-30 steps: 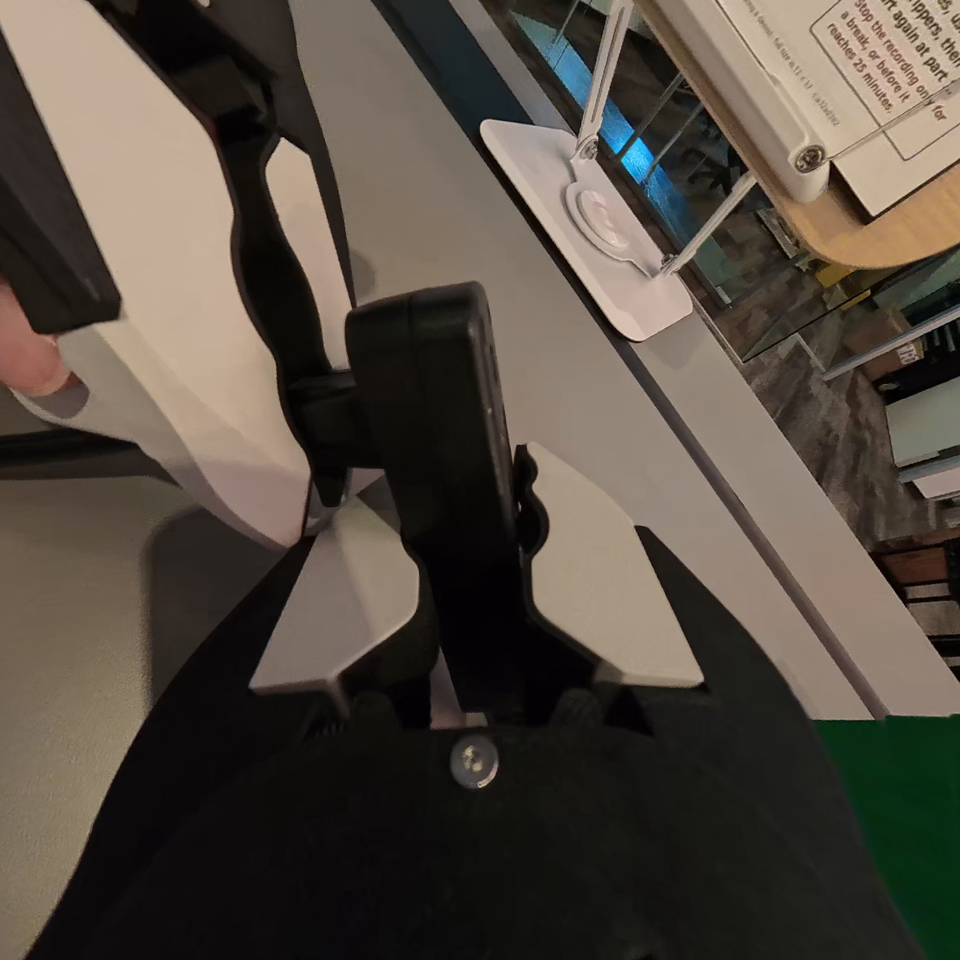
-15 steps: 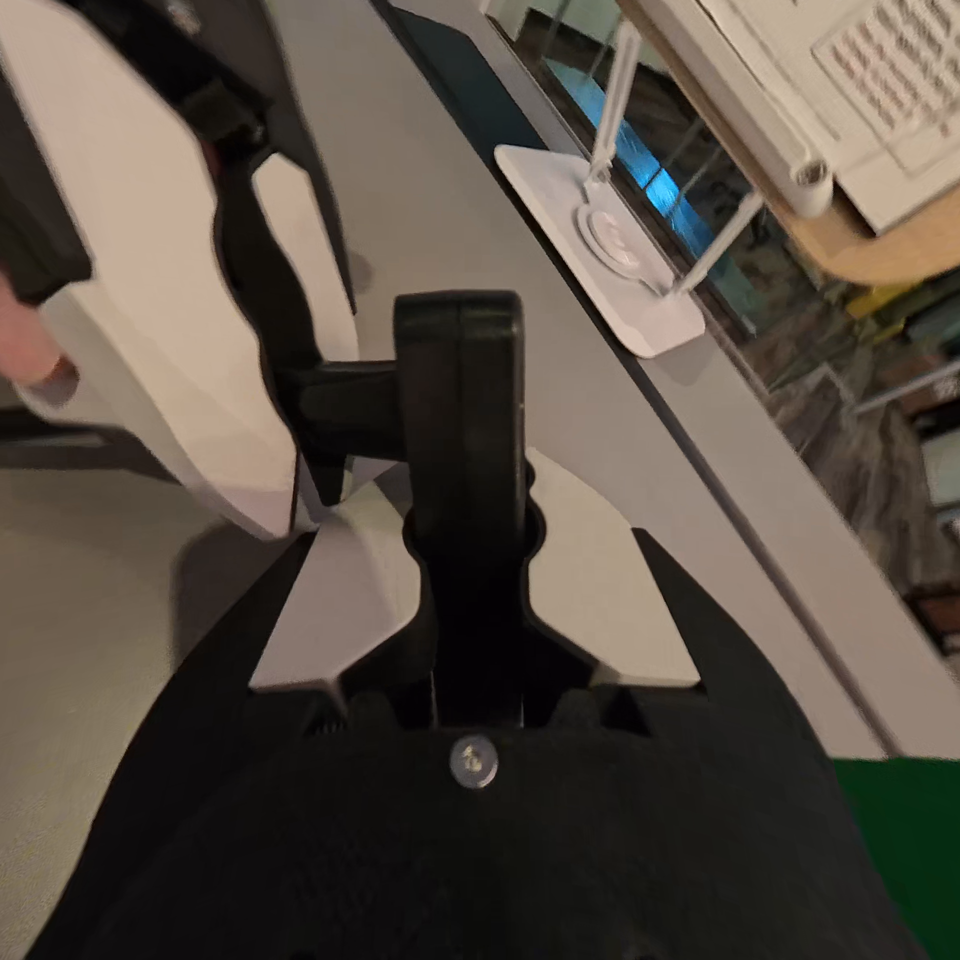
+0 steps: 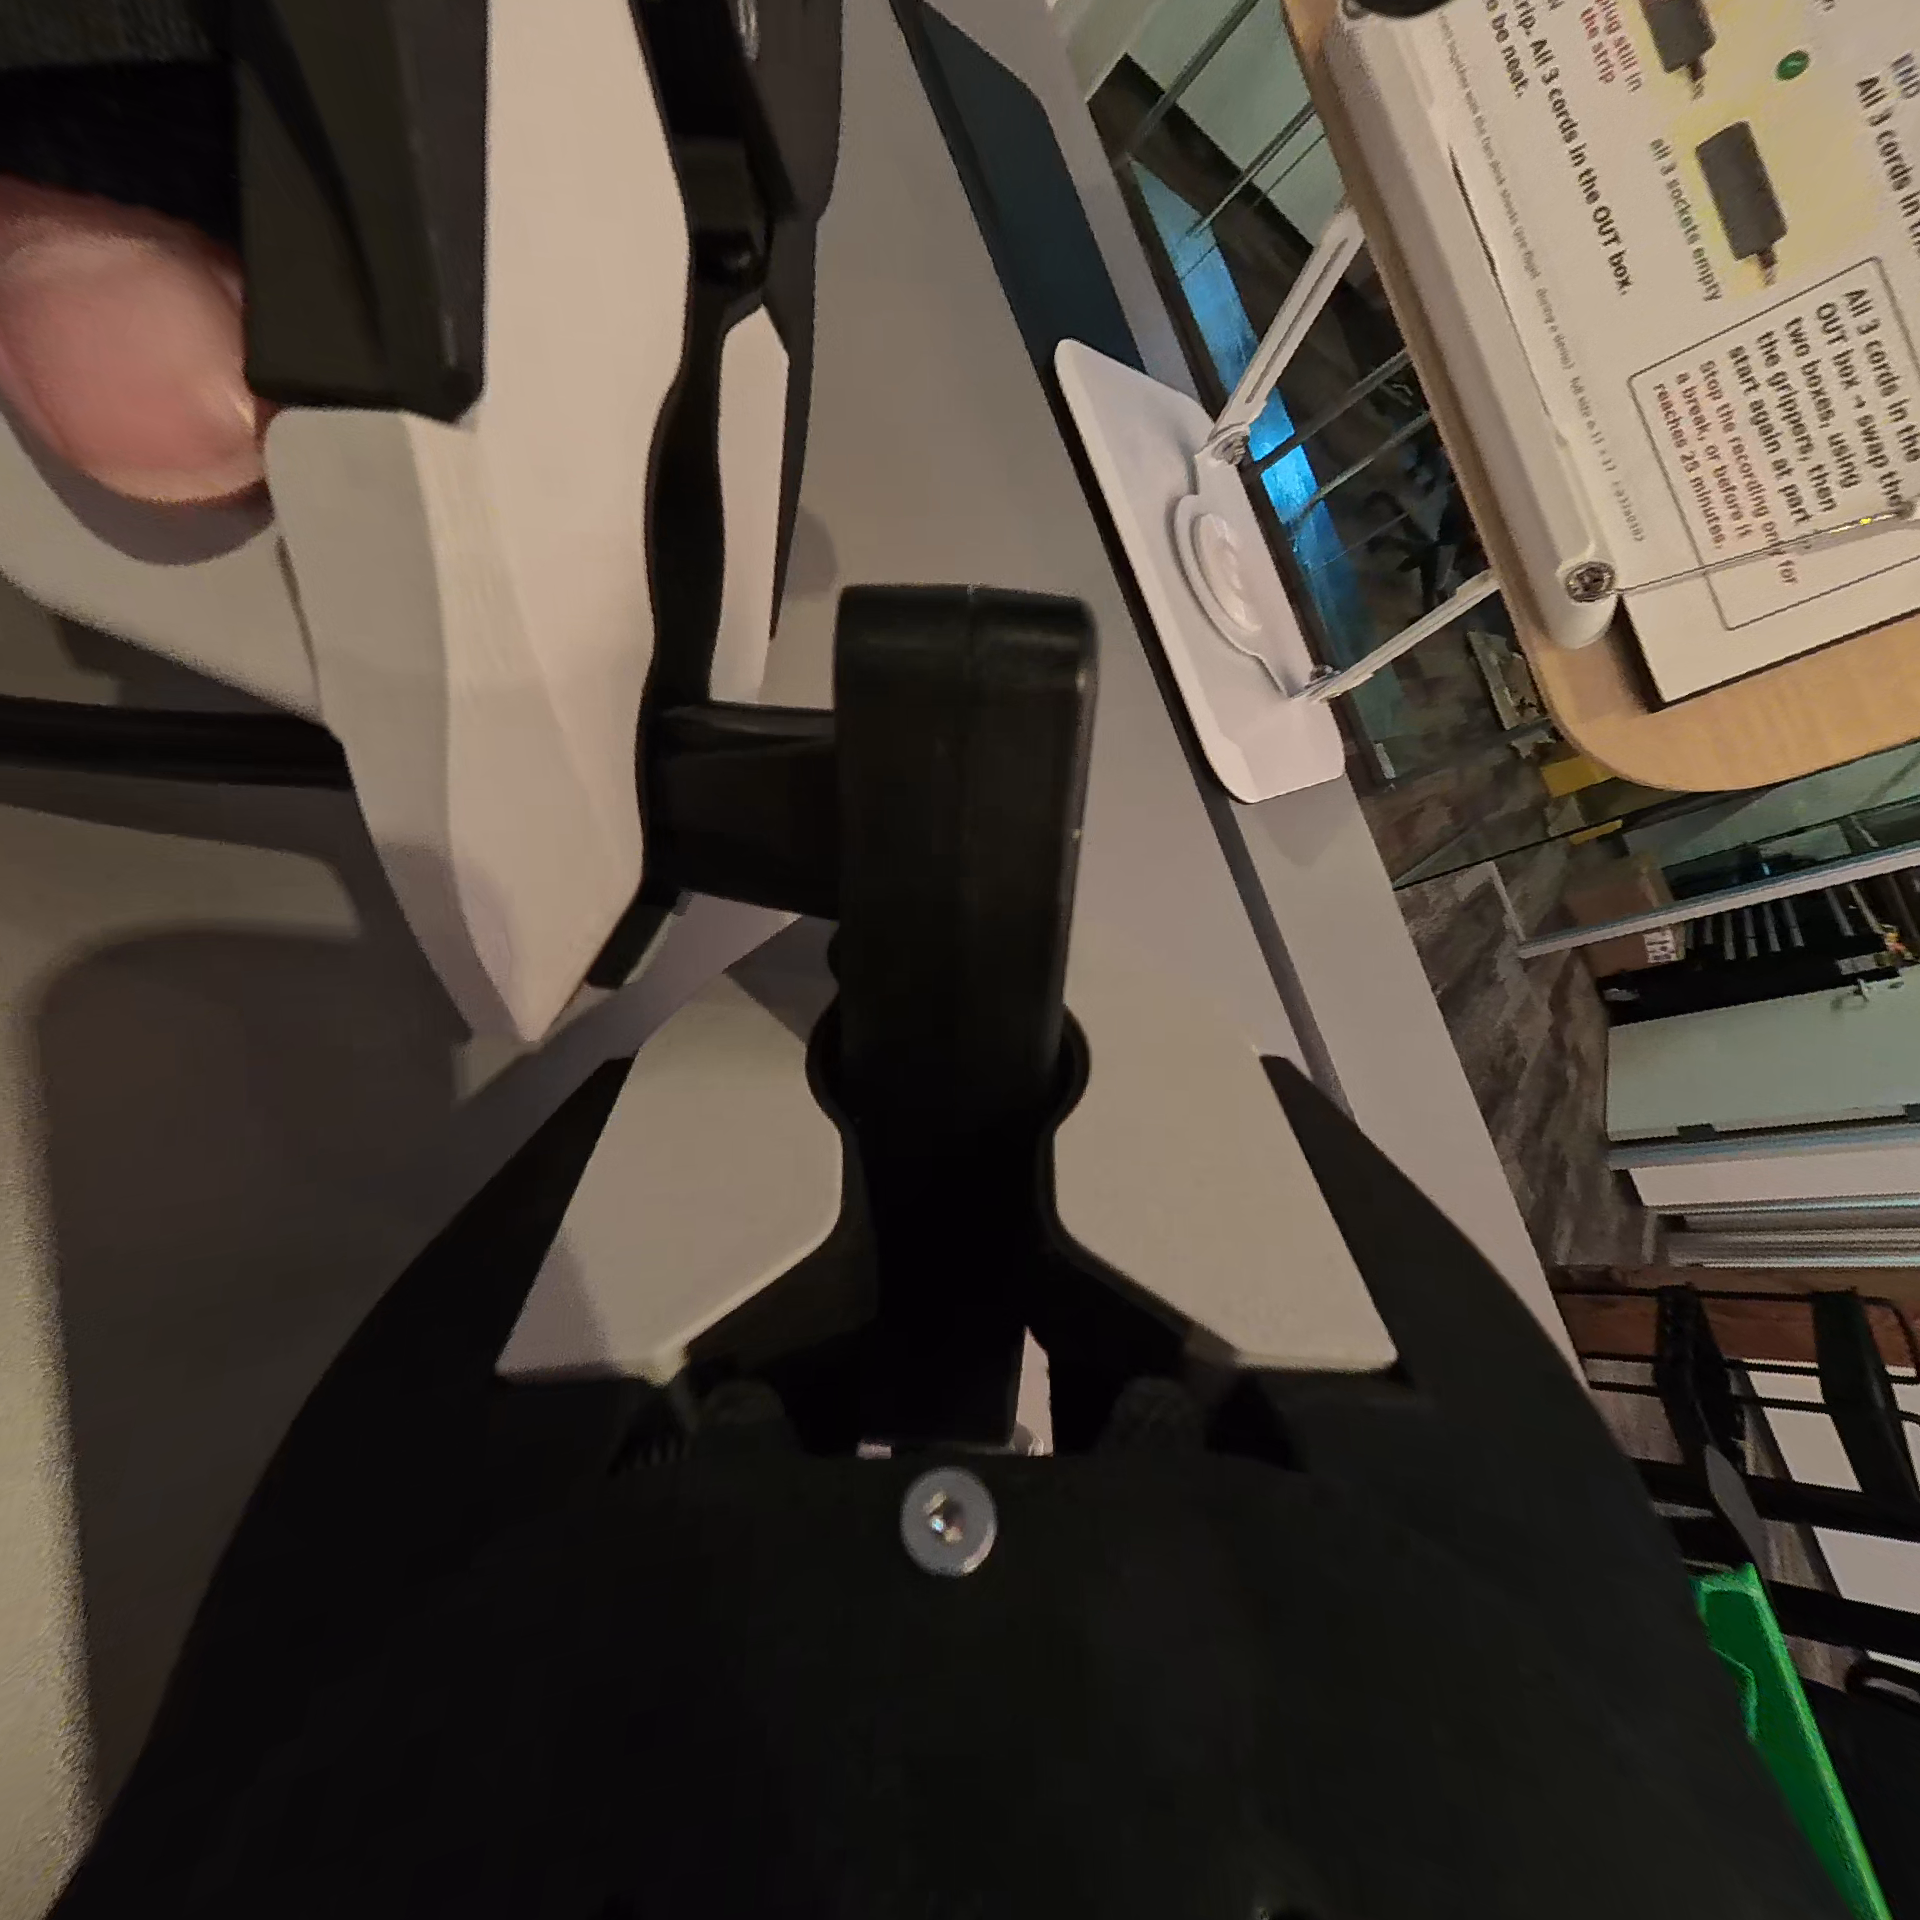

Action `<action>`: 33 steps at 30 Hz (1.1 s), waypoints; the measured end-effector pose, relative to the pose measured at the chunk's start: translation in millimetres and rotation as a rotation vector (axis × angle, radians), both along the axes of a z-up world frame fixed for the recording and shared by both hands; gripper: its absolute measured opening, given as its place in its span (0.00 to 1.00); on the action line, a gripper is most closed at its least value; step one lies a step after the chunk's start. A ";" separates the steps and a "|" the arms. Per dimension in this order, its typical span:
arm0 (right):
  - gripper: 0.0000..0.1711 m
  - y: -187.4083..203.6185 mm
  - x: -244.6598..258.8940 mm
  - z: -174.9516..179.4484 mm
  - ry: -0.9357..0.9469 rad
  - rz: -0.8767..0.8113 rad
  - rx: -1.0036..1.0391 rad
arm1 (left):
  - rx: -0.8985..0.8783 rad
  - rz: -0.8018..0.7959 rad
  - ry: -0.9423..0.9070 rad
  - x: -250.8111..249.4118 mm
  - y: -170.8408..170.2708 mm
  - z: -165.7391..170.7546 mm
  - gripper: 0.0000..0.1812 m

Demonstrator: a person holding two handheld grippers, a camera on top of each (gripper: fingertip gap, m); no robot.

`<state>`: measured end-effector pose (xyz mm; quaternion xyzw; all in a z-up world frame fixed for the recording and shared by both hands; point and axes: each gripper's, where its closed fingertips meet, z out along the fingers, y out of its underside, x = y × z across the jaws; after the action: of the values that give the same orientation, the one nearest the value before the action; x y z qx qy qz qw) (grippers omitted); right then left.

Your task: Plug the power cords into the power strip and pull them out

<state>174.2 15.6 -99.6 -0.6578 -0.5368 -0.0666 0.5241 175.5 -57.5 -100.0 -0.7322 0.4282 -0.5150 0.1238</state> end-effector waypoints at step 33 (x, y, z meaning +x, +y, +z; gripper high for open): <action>0.20 -11.8 -4.5 7.8 0.168 0.025 -0.120 | 0.326 -0.051 0.025 2.6 -0.8 3.4 0.13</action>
<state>169.7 3.8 -91.7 -0.6845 -0.5020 0.0277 0.5278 178.1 -58.3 -96.6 -0.6976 0.5259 -0.4327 0.2224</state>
